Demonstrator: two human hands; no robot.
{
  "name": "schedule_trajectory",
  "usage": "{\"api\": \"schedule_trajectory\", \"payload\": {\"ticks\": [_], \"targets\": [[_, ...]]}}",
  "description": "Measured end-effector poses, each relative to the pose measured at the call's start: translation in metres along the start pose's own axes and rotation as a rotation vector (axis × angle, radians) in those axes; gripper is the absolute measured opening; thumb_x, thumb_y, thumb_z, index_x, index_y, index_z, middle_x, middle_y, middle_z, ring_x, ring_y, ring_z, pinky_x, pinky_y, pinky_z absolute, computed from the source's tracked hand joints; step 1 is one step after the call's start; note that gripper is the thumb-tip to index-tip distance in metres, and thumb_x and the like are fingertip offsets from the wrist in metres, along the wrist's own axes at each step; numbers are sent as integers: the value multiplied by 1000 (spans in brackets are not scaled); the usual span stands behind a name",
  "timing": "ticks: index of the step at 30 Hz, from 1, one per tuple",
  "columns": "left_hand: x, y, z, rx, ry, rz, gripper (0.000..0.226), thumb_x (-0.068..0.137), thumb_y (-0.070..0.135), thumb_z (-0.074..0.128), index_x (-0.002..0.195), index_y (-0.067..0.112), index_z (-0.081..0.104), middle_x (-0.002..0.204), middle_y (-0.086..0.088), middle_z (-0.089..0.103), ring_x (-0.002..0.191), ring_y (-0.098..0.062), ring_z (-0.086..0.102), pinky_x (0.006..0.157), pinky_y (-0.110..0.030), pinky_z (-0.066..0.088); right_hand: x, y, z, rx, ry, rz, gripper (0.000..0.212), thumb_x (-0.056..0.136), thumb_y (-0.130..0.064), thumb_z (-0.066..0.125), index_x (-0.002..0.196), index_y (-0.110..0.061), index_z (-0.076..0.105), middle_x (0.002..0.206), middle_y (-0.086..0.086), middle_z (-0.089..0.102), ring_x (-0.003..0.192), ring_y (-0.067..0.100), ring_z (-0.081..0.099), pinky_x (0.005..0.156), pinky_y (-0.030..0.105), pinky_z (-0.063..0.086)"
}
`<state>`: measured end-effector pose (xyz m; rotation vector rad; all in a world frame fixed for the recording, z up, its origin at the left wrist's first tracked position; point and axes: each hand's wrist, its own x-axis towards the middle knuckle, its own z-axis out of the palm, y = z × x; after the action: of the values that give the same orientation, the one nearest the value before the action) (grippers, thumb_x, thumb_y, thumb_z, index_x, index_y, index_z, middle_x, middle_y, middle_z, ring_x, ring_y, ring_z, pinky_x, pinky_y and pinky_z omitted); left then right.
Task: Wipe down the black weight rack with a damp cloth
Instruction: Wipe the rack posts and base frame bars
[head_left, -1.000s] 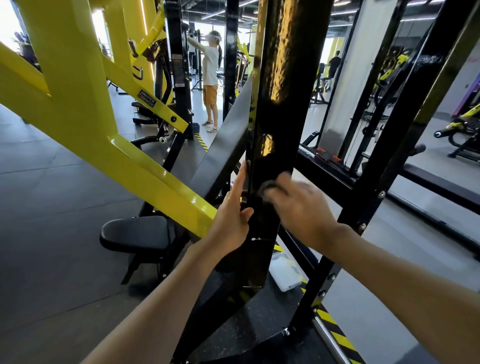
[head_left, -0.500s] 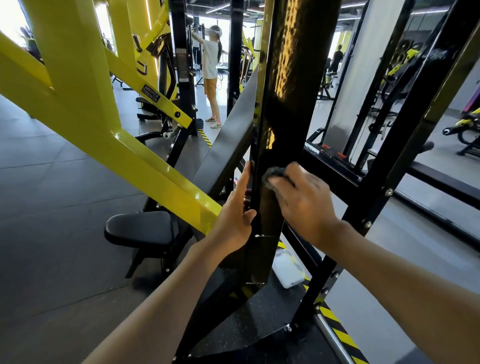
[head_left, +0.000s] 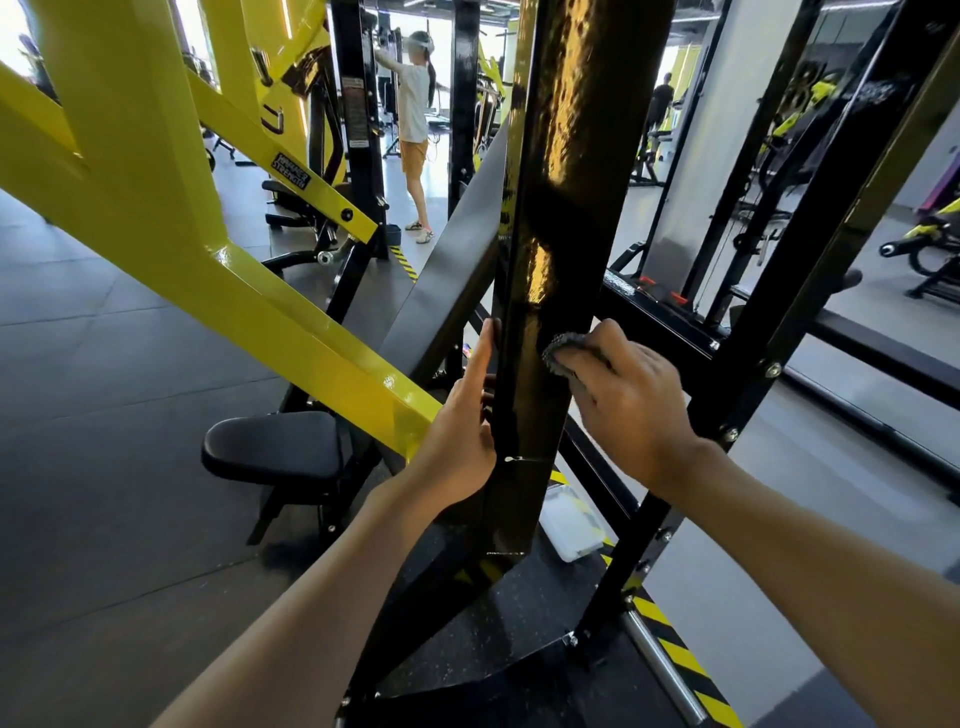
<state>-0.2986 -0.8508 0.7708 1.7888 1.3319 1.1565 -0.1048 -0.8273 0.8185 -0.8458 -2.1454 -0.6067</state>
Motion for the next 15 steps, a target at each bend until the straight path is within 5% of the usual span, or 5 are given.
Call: {"api": "schedule_trajectory", "payload": {"ticks": [4,8,12,15], "targets": [[-6,-8,2,33,-48,-20,114,91,-7,59,145,62,-14,121,30,47,110,6,56,99,-31,51,-14,-11,8,-51,-235,-240,29,73,-1,77,99,-12,69,99,8,59,70,26,64,59,37,55],[-16,-13,9,46,-73,-108,116,92,-6,58,139,70,-17,117,33,46,101,12,55,98,-27,52,0,-13,6,0,-75,-17,15,84,-7,72,100,-8,71,100,11,62,70,24,65,61,36,56],[-28,-2,13,133,-67,-136,108,92,-8,52,144,52,-22,120,28,32,88,22,50,78,-6,45,-13,-26,21,-24,-204,-243,15,79,-7,72,94,-10,70,100,9,60,71,24,66,61,34,55],[-34,3,18,274,-43,-173,114,87,-6,52,142,52,-29,139,22,38,114,11,46,106,-20,38,-4,-24,24,17,-90,-146,12,82,-8,69,94,-10,71,96,9,60,70,24,66,62,34,55]]}}
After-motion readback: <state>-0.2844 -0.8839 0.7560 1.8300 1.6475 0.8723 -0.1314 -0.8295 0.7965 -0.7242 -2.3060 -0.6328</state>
